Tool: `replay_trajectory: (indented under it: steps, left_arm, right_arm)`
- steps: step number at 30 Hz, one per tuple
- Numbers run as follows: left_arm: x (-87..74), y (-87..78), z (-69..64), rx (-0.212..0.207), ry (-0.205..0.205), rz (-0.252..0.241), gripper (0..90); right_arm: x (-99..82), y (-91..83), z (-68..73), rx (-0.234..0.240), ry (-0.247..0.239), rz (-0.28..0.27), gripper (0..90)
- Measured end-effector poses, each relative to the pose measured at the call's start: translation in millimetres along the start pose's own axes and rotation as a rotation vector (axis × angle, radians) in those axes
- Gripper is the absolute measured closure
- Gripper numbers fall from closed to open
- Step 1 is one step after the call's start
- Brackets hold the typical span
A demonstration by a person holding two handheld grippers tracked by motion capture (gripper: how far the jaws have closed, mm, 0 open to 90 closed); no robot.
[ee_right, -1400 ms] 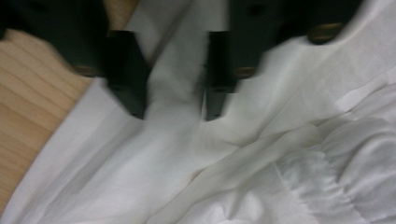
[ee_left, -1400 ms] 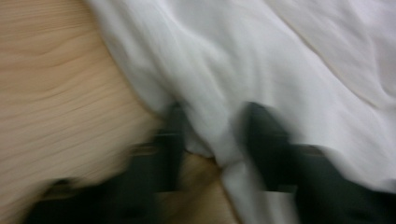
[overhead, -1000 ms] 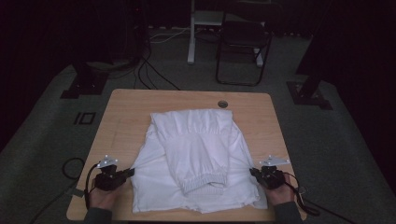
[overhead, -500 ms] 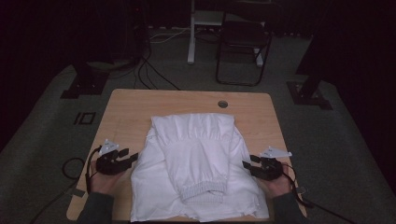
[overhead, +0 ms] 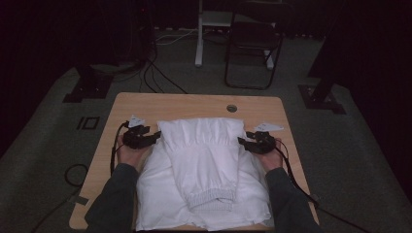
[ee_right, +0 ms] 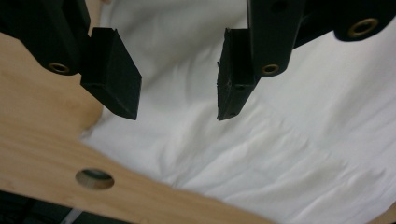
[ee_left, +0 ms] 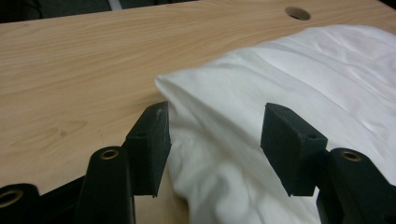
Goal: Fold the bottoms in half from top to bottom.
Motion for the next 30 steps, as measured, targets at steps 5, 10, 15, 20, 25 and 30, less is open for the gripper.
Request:
replay_trajectory:
  steps: [5, 10, 15, 20, 25, 30]
  left_arm:
    - [11.6, 27.0, 1.7, -0.018, -0.036, 0.014, 36.4]
    - [14.0, 51.4, 1.7, -0.002, -0.070, 0.052, 29.8]
    - [8.2, 73.1, 2.1, 0.045, -0.081, 0.116, 27.8]
    - [-1.6, 86.0, 6.3, 0.085, -0.070, 0.174, 26.4]
    - [-2.7, 90.0, 8.1, 0.085, -0.078, 0.179, 25.5]
    - [-2.8, 89.0, 11.8, 0.073, -0.098, 0.174, 25.2]
  right_arm:
    - [14.7, 23.6, -7.7, -0.017, 0.020, 0.005, 42.2]
    - [22.0, 45.0, -11.9, -0.039, 0.004, 0.037, 38.0]
    - [26.3, 61.8, -20.0, -0.062, 0.032, 0.055, 37.3]
    - [30.0, 70.5, -30.3, -0.055, 0.079, 0.055, 34.3]
    - [30.5, 84.6, -41.2, -0.098, 0.118, 0.103, 30.9]
    - [30.6, 96.2, -49.4, -0.121, 0.169, 0.132, 28.6]
Point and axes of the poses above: each handheld gripper's, and its own axes: y roughly forward along the jaws, x roughly out of its top, z roughly to its left, the point moved 2 cm from there along y, roughly forward along the jaws, and after that the axes turned 1 degree about -z, right-handed, at the moved point
